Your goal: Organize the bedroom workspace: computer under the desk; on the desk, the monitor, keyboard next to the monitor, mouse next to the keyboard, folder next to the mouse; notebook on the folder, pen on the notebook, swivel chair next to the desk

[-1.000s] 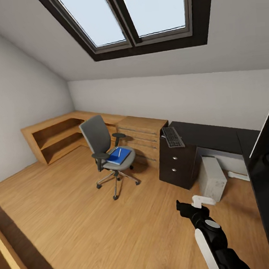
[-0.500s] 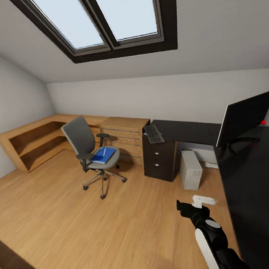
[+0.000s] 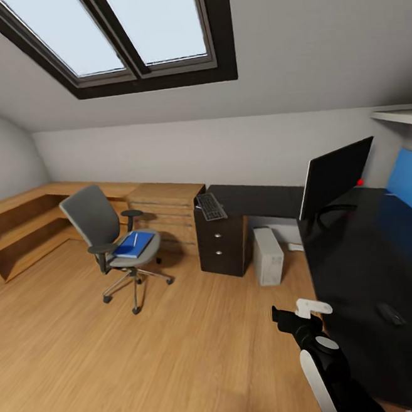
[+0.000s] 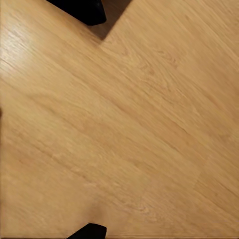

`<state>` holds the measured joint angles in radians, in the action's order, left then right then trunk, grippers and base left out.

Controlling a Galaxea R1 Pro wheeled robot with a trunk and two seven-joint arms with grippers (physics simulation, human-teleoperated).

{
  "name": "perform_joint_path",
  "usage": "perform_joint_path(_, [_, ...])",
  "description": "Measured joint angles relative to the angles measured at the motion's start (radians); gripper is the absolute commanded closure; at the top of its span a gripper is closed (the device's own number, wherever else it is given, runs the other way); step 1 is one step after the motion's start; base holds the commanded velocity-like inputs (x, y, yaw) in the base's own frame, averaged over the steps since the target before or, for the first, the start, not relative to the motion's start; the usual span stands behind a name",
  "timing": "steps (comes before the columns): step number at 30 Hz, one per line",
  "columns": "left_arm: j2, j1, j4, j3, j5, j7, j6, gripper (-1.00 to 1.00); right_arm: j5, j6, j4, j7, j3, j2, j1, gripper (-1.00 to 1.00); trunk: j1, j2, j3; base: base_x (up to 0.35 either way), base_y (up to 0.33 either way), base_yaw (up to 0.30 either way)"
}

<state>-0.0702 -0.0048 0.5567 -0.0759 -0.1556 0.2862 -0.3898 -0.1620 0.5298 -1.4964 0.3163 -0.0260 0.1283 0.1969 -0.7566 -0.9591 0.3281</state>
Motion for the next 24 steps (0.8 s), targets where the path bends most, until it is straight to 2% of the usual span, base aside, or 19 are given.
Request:
perform_joint_path(8, [0.0,0.0,0.0,0.0,0.0,0.002,0.0,-1.0,0.002,0.0,-0.001,-0.001,0.0,-0.001,0.0,-1.0,0.0,0.0,0.0,0.0,-0.004,-0.268])
perform_joint_path(13, [0.001,0.0,0.0,0.0,0.0,0.0,0.0,-1.0,0.003,0.0,-0.001,-0.001,0.0,-0.001,0.0,-1.0,0.0,0.0,0.0,0.0,-0.115,-0.241])
perform_joint_path(24, [0.002,0.001,0.0,0.0,0.0,0.0,0.0,-1.0,0.005,0.0,-0.002,0.0,-0.003,-0.001,0.0,-1.0,0.0,0.0,0.001,0.0,-0.259,-0.052])
